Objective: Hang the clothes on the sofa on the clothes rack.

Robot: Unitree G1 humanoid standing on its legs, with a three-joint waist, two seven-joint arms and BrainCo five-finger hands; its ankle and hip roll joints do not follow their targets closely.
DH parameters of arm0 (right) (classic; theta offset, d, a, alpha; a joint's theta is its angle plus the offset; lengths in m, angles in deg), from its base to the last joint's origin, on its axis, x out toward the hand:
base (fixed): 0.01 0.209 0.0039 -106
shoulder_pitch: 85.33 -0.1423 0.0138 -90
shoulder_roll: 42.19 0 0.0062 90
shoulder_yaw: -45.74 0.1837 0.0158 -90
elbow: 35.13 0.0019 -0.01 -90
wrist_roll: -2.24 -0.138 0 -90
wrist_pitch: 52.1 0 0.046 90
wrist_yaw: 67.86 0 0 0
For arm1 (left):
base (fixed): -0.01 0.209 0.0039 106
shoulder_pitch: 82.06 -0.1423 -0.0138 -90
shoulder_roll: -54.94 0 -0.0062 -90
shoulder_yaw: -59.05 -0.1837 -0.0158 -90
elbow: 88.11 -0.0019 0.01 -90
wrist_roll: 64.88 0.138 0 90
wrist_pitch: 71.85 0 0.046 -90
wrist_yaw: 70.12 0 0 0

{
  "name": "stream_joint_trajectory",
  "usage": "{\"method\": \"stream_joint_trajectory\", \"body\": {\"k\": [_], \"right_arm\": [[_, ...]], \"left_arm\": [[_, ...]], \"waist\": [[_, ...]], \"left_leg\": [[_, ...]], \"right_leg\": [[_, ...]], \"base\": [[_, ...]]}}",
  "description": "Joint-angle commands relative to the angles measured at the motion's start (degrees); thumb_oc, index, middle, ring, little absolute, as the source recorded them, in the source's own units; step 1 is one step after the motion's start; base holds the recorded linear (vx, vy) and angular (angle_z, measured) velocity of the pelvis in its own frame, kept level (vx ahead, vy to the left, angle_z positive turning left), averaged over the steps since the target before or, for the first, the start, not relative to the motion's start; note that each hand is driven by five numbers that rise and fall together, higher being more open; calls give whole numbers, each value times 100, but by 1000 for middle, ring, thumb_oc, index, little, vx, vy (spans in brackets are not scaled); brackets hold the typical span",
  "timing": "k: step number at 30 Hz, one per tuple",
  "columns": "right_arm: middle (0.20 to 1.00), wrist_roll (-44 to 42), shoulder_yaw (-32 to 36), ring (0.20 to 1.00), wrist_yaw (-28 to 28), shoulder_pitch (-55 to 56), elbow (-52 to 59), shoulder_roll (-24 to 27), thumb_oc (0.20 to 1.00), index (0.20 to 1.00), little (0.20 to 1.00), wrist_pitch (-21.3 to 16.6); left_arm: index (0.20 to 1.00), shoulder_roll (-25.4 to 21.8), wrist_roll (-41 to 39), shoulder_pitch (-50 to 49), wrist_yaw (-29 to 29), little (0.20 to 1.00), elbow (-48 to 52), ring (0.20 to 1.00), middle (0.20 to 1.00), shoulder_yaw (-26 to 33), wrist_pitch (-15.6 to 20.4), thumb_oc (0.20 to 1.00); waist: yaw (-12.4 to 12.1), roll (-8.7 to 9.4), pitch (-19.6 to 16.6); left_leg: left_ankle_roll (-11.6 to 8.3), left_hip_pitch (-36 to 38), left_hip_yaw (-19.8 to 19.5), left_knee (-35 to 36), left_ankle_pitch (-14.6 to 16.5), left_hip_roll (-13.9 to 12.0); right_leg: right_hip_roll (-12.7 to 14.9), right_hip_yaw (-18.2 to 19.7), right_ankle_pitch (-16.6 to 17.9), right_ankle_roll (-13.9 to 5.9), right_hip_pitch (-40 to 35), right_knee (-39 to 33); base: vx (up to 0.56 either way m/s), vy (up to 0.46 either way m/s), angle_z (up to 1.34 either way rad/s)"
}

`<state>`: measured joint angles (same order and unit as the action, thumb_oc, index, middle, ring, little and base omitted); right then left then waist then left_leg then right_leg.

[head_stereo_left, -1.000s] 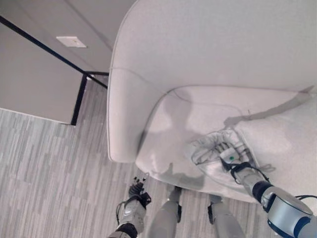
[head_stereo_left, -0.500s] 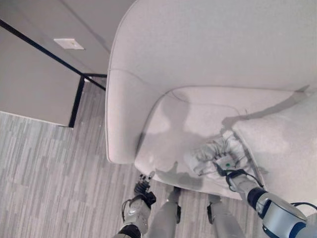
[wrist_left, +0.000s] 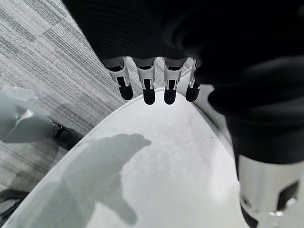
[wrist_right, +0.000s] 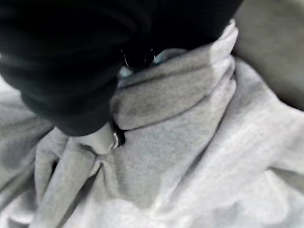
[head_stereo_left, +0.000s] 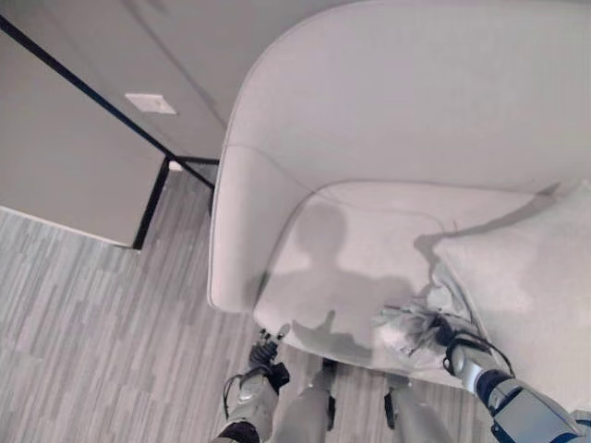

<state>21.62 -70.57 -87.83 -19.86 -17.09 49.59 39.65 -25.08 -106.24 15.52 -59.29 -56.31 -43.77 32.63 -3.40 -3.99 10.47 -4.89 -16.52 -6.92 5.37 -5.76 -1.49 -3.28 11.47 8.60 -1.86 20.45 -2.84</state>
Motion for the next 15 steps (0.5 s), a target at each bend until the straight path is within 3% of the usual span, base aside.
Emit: {"method": "stream_joint_trajectory", "body": {"k": [1,3,6,7,8,10,15], "right_arm": [[200,-2721,474,200,-145,616,436,202,200,200,200,-533],[200,-3053,592,200,-57,712,660,201,200,200,200,-605],[200,-4518,1003,200,170,1051,1585,136,200,200,200,-919],[200,-4518,1003,200,170,1051,1585,136,200,200,200,-919],[200,-5530,1263,200,355,1252,2208,58,200,200,200,-1123],[200,-6233,1420,200,488,1438,2680,-2,200,200,200,-1223],[200,-7512,1643,200,672,1412,3434,-267,200,200,200,-1553]], "left_arm": [[1000,-225,260,-1,-18,1000,-273,1000,1000,150,15,1000],[1000,-234,225,-25,-31,1000,-260,1000,1000,180,-2,1000],[1000,-248,82,-169,-68,1000,-130,1000,1000,174,-67,1000],[1000,-248,82,-169,-68,1000,-130,1000,1000,174,-67,1000],[1000,-221,-33,-314,-93,1000,111,1000,1000,158,-115,1000],[1000,-208,-55,-452,-137,1000,289,1000,1000,99,-208,1000],[1000,-130,-154,-655,-262,1000,527,1000,1000,-7,-345,1000]], "waist": [[171,340,-393],[191,373,-451],[230,463,-566],[231,463,-569],[246,510,-645],[268,543,-757],[209,586,-1004]], "left_leg": [[86,111,224,-37,198,102],[84,117,229,-37,201,92],[71,219,273,-37,235,45],[71,216,273,-37,234,45],[60,328,315,-37,269,0],[54,370,342,-37,284,-13],[53,591,385,-37,338,-41]], "right_leg": [[381,411,-453,-477,-286,-118],[379,400,-455,-479,-283,-115],[369,389,-472,-490,-381,-120],[369,389,-472,-490,-378,-120],[375,402,-490,-503,-477,-122],[375,404,-491,-513,-513,-132],[373,420,-510,-512,-712,-151]], "base": [[0,0,0],[0,0,0],[0,0,0],[15,-5,-7],[21,-7,-7],[27,-10,-7],[45,-25,-14]]}}
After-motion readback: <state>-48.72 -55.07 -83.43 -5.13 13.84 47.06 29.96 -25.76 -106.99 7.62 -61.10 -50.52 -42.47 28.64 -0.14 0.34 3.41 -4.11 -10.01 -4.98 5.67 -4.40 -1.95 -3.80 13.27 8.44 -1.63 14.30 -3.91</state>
